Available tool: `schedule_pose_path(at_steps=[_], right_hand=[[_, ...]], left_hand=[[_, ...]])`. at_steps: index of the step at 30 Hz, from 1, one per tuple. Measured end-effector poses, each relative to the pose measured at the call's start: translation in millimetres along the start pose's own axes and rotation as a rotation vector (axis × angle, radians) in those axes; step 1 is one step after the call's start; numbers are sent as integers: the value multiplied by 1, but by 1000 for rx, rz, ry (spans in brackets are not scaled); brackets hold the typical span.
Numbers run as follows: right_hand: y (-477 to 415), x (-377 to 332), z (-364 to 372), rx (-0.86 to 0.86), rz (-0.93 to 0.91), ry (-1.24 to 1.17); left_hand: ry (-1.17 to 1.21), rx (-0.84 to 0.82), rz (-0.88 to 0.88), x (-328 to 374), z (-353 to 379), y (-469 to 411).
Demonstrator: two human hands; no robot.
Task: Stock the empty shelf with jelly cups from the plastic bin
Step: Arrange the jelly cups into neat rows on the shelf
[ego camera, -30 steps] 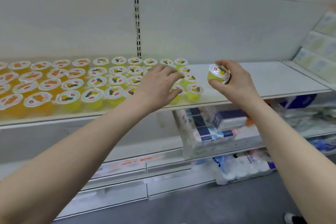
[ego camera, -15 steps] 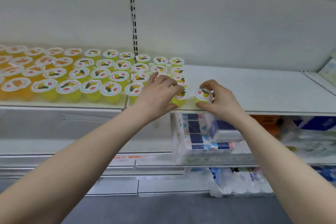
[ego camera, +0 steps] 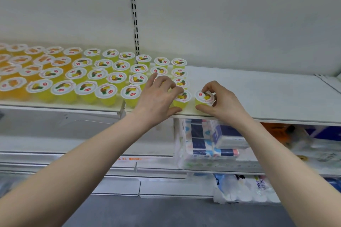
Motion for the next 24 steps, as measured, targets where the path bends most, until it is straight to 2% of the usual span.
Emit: schedule_pose_path(at_steps=[5,10,12,16,24], right_hand=[[-4,-6,-7,-41,-51,-13],[-33,-14,-35,56,-119,-33],[-55,-14,-40,89,-136,23],[-104,-16,-27,29,-138,134],[-175,-31,17,-75,-28,205]], left_hand=[[-12,45,-21,-4,-8,-2],[22,112,-123,-30,-16,-25],[21,24,-154,-45,-10,-39],[-25,-236,-218,-68,11,-53],[-37,-332,-303,-106,34,-58]])
Point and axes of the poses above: each hand's wrist, its own y-axis away from the middle knuckle, its own z-axis out of the palm, x = y × z, the point moved 7 cm from there along -y, towards the middle knuckle, and after that the axes turned 4 degrees about -y, right-handed, at the moved point
